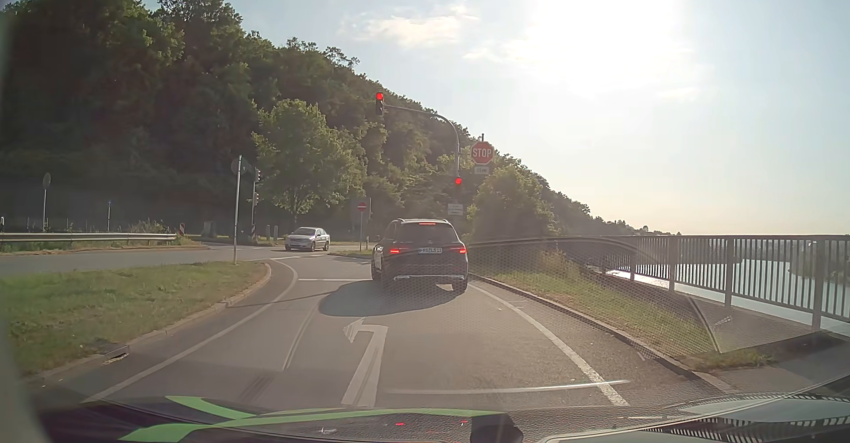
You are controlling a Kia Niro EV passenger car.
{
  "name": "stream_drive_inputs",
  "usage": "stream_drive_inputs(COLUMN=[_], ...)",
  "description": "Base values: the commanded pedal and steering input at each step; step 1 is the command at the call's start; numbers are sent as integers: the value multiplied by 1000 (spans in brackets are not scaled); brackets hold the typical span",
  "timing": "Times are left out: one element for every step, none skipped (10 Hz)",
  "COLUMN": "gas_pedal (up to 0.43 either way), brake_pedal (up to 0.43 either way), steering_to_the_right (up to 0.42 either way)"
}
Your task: Follow the waypoints while adhering to traffic rules and regulations
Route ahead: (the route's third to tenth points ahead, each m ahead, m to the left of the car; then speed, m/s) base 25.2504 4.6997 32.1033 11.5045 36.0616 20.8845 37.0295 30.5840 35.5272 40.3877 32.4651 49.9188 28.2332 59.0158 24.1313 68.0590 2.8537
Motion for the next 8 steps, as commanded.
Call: stream_drive_inputs(gas_pedal=[0,0,0,0,0,0,0,0], brake_pedal=[98,98,104,116,134,152,171,189], steering_to_the_right=[-12,-12,-12,-12,-12,-12,-12,-12])
